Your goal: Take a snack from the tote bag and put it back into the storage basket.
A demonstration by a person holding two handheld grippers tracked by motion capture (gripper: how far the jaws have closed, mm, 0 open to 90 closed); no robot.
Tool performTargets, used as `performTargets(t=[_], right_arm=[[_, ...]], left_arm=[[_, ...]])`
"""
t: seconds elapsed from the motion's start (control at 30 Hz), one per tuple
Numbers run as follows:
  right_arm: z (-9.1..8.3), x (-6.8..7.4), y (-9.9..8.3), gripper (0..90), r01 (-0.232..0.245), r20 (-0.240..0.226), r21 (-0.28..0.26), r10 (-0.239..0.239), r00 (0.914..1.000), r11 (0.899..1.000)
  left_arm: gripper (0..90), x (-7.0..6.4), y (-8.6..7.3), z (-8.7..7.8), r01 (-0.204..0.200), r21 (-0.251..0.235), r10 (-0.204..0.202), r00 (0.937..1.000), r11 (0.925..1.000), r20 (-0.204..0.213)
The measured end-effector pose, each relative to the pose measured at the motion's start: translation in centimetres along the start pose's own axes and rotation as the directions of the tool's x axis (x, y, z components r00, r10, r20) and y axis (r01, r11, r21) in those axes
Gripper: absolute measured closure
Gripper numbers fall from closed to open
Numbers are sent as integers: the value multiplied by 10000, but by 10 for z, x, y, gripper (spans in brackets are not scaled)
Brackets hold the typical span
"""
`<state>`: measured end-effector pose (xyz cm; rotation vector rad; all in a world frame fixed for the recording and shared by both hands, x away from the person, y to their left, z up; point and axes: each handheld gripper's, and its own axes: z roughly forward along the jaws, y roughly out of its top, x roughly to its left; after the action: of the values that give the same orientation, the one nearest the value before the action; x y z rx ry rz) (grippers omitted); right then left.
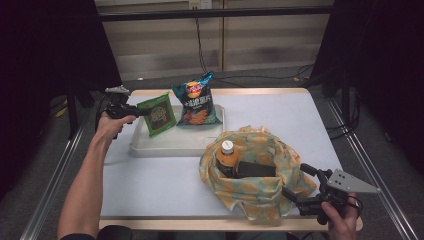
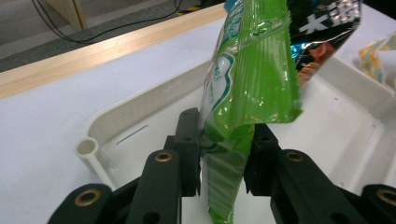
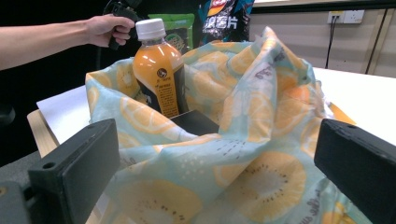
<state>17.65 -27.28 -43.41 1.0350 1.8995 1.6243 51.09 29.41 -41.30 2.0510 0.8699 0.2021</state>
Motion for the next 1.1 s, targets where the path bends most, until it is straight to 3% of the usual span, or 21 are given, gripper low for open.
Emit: performTargets(t=[0.27, 0.43, 0.6, 0.8, 1.1], right_arm=[[-2, -2, 0, 0, -96, 49, -35, 97, 9999, 9999], [-3, -2, -1, 0, -122, 24, -32, 122, 9999, 9999], [-2, -2, -1, 0, -112, -17, 1, 112, 9999, 9999], [-1, -1, -1, 0, -95, -63, 1, 95, 9999, 10000], [0, 0, -1, 0, -140, -98, 28, 140, 9999, 9999]], left_arm=[[692, 4, 4, 8, 210, 124, -204, 9986, 9997, -480], [665, 5, 7, 13, 253, 94, -248, 9985, 9996, -496], [626, 7, 7, 14, 526, -2, -525, 9950, 9986, -845], [610, 9, 3, 15, 574, 38, -568, 9939, 9983, -944], [500, 15, 0, 10, 825, -369, -867, 9872, 9959, -1338]])
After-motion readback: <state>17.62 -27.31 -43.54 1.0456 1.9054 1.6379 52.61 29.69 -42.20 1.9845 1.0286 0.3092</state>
